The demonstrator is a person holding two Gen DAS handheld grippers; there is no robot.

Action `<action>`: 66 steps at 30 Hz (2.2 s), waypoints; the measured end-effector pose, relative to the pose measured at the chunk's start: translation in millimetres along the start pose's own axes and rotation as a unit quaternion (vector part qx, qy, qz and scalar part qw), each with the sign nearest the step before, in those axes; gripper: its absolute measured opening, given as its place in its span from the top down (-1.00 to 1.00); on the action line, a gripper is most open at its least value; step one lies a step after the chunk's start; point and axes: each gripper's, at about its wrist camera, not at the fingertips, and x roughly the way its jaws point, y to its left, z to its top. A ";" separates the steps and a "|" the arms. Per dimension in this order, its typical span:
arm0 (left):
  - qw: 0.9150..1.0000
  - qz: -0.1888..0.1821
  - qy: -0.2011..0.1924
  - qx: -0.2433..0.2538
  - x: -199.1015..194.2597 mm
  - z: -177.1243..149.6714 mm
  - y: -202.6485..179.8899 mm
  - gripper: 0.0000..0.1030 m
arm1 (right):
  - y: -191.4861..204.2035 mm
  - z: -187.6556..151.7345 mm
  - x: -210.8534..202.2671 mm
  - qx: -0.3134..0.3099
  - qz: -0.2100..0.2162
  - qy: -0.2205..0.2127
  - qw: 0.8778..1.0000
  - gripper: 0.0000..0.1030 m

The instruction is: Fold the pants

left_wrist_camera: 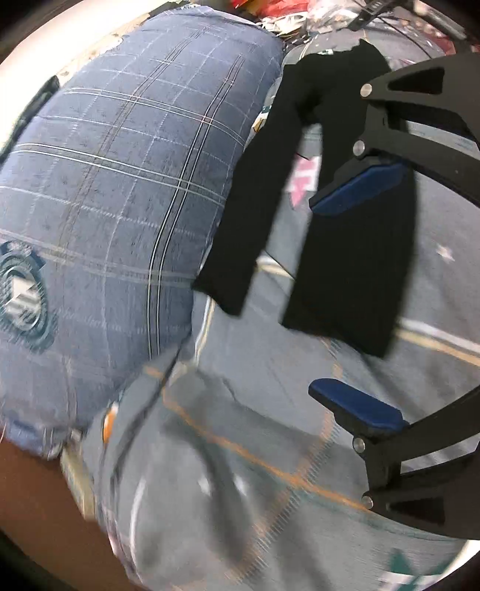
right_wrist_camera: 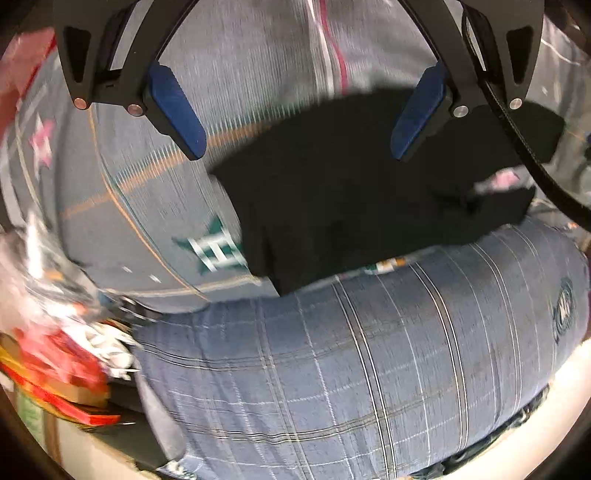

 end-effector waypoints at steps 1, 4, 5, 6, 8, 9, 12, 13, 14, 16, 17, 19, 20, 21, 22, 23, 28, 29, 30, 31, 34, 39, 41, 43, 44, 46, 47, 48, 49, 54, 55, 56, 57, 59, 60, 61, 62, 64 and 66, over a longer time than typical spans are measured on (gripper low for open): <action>1.000 -0.012 0.011 0.004 14.1 13.5 -6.4 -0.74 | -2.7 17.0 9.1 -0.003 0.012 0.005 1.000 -0.98; 0.999 -0.009 0.021 0.029 51.3 46.4 -19.0 -0.74 | -6.6 58.6 41.9 -0.024 0.021 0.022 0.999 -0.98; 0.999 -0.009 0.026 0.035 64.3 57.1 -21.3 -0.74 | -7.2 70.9 55.6 -0.032 0.020 0.033 0.999 -0.98; 0.999 -0.010 0.033 0.036 77.2 67.0 -21.6 -0.74 | -8.9 86.1 74.2 -0.036 0.021 0.048 0.998 -0.98; 0.998 -0.020 0.053 0.017 109.3 90.2 -17.2 -0.74 | -9.3 108.6 107.1 -0.038 0.024 0.078 0.996 -0.97; 0.998 -0.022 0.059 0.010 121.3 97.9 -14.7 -0.74 | -8.8 117.6 120.7 -0.041 0.025 0.088 0.995 -0.97; 0.997 -0.024 0.071 -0.001 156.5 120.1 -6.9 -0.74 | -1.9 136.5 157.3 -0.060 0.037 0.121 0.990 -0.96; 0.996 -0.032 0.082 0.002 170.8 126.1 -4.9 -0.74 | 1.4 141.2 167.5 -0.069 0.044 0.130 0.988 -0.96; 0.995 -0.036 0.091 0.005 180.3 128.6 -4.2 -0.74 | 3.3 144.6 175.6 -0.076 0.053 0.139 0.986 -0.96; 0.992 -0.043 0.115 0.024 201.5 130.0 -5.4 -0.74 | 8.0 149.6 191.1 -0.086 0.060 0.153 0.983 -0.96; 0.991 -0.046 0.125 0.030 209.1 129.4 -6.2 -0.74 | 9.2 150.2 197.7 -0.089 0.063 0.161 0.981 -0.96; 0.987 -0.059 0.144 0.039 224.1 128.9 -8.0 -0.74 | 11.7 151.5 211.4 -0.092 0.067 0.175 0.978 -0.96; 0.986 -0.061 0.149 0.046 229.3 127.8 -11.0 -0.74 | 11.9 151.3 215.8 -0.093 0.071 0.179 0.977 -0.96; 0.987 -0.050 0.140 0.059 230.5 127.8 -15.7 -0.74 | 13.4 149.7 220.9 -0.094 0.074 0.184 0.976 -0.96; 0.987 -0.047 0.141 0.067 233.3 127.9 -19.9 -0.74 | 15.2 147.9 224.3 -0.096 0.073 0.188 0.975 -0.96; 0.987 -0.042 0.139 0.073 233.6 127.2 -23.3 -0.74 | 17.5 144.3 228.7 -0.100 0.070 0.194 0.973 -0.96; 0.988 -0.047 0.121 0.088 207.6 126.0 -30.3 0.89 | 21.7 136.8 220.1 -0.103 0.087 0.191 0.972 0.59; 0.989 -0.051 0.111 0.083 199.1 126.6 -27.6 0.89 | 19.1 138.6 211.3 -0.091 0.093 0.179 0.975 0.60; 0.991 -0.052 0.100 0.076 189.3 128.2 -25.1 0.89 | 18.8 139.9 203.4 -0.090 0.094 0.169 0.977 0.62; 0.992 -0.054 0.089 0.067 177.5 130.2 -22.4 0.89 | 18.2 141.3 195.3 -0.087 0.094 0.161 0.979 0.62; 0.994 -0.066 0.067 0.062 144.1 130.6 -23.7 0.89 | 18.6 142.8 169.6 -0.073 0.098 0.134 0.983 0.63; 0.994 -0.082 0.017 0.074 77.3 121.8 -24.7 0.89 | 19.3 139.0 120.7 -0.056 0.120 0.099 0.986 0.63; 0.993 -0.082 -0.008 0.081 53.6 120.7 -25.2 0.89 | 19.5 132.7 102.2 -0.050 0.135 0.090 0.985 0.63; 0.992 -0.086 -0.030 0.087 31.7 110.4 -26.5 0.89 | 14.2 120.3 79.2 -0.042 0.155 0.085 0.983 0.63; 0.991 -0.088 -0.038 0.089 26.7 103.6 -36.2 0.88 | 9.7 108.9 67.3 -0.037 0.165 0.083 0.982 0.63; 0.990 -0.087 -0.055 0.095 8.6 79.8 -35.6 0.88 | 3.7 88.3 53.1 -0.031 0.178 0.084 0.980 0.63; 0.989 -0.086 -0.066 0.099 -0.1 66.3 -33.3 0.88 | -1.9 77.8 46.0 -0.028 0.181 0.086 0.979 0.63; 0.988 -0.084 -0.076 0.102 -8.5 49.0 -29.2 0.88 | -11.0 61.0 39.2 -0.020 0.188 0.091 0.978 0.63; 0.988 -0.079 -0.081 0.106 -18.8 30.1 -21.4 0.88 | -17.8 46.8 36.1 -0.012 0.192 0.097 0.976 0.63; 0.992 -0.056 -0.058 0.096 -40.1 -45.9 13.6 0.81 | -50.3 -26.6 41.2 0.029 0.191 0.137 0.972 0.60; 0.994 -0.051 -0.047 0.087 -39.8 -58.8 22.5 0.76 | -55.1 -36.2 40.5 0.037 0.193 0.133 0.971 0.58; 0.995 -0.048 -0.036 0.074 -40.8 -72.1 32.9 0.76 | -60.6 -43.9 37.8 0.050 0.199 0.125 0.971 0.58; 0.997 -0.042 -0.031 0.062 -42.8 -80.4 41.5 0.76 | -64.7 -47.8 36.7 0.062 0.197 0.122 0.971 0.37; 0.999 -0.033 -0.027 0.028 -52.0 -93.3 62.2 0.76 | -72.0 -55.6 31.7 0.079 0.186 0.115 0.973 0.17; 0.999 -0.036 -0.027 0.006 -57.2 -96.6 73.7 0.76 | -72.7 -55.8 28.8 0.081 0.182 0.114 0.973 0.09; 0.999 -0.038 -0.028 -0.007 -61.2 -98.0 79.4 0.75 | -73.0 -56.0 26.7 0.080 0.171 0.114 0.975 -0.09; 0.998 -0.047 -0.029 -0.027 -63.8 -95.9 86.7 0.73 | -71.8 -55.2 22.6 0.075 0.155 0.111 0.979 -0.13; 0.996 -0.063 -0.030 -0.057 -66.7 -93.2 98.0 0.46 | -68.0 -54.0 15.5 0.062 0.143 0.102 0.982 -0.13; 0.994 -0.078 -0.025 -0.070 -66.4 -92.7 100.7 0.25 | -63.8 -51.6 6.9 0.055 0.131 0.090 0.986 -0.13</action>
